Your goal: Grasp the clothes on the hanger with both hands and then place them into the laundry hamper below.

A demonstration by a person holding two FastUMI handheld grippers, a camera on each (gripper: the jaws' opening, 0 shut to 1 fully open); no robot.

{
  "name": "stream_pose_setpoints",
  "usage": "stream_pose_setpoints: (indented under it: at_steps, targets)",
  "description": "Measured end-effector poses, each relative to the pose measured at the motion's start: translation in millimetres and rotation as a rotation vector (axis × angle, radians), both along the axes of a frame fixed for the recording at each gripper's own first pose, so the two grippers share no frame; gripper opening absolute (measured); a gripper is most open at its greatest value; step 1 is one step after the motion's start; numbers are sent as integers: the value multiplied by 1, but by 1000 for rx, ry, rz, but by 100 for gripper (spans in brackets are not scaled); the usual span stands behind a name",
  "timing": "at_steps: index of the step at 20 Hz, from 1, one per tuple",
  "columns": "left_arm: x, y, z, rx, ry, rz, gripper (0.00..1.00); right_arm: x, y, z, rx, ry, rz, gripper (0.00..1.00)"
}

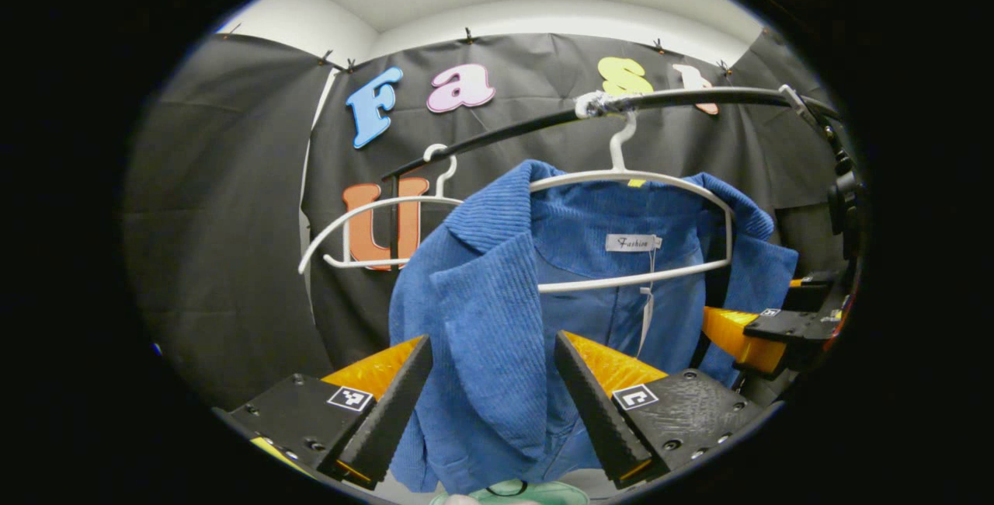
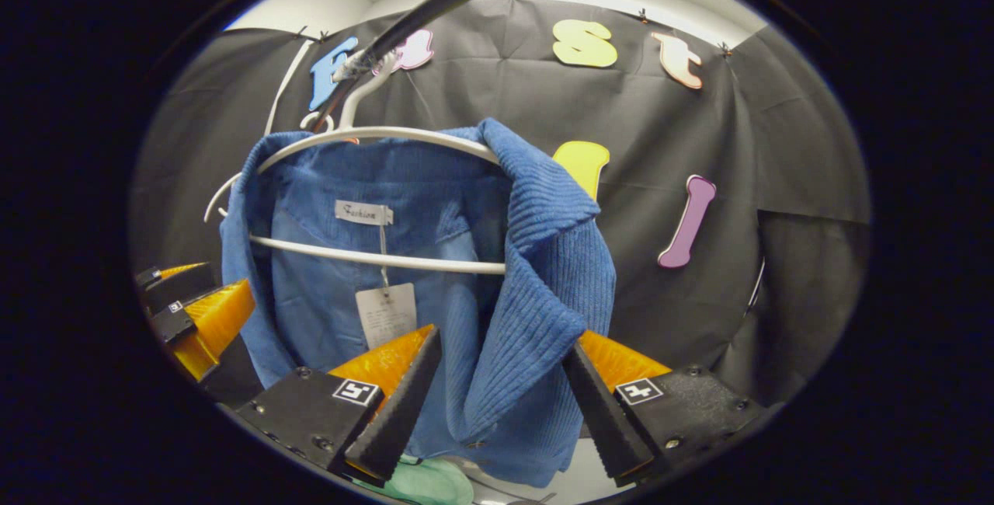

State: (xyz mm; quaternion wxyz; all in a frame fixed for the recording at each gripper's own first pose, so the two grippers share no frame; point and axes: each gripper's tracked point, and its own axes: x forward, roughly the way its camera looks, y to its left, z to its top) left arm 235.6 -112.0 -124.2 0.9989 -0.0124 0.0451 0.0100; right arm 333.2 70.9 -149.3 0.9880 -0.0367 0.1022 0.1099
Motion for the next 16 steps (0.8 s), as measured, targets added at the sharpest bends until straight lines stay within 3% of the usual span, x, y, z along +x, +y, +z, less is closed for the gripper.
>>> stream_pose_setpoints:
  at_steps: [5, 7, 11, 12, 15, 16]
  targets:
    - [15, -2, -11, 33, 15, 27, 85, 19, -10, -2, 21, -3, -4, 77]
    - [19, -3, -17, 41, 31, 24, 78, 23, -7, -5, 54, 12, 19, 63]
    - [22, 13, -23, 39, 47, 90, 42, 32, -10, -11, 141, 36, 42, 34]
    - [25, 15, -24, 28, 55, 88, 33, 32, -7, -11, 174, 48, 67, 21]
    - [30, 23, -23, 13, 57, 90, 7, 31, -3, -11, 241, 59, 153, 12]
    - [28, 27, -23, 10, 61, 102, 12, 31, -1, -12, 252, 63, 186, 9]
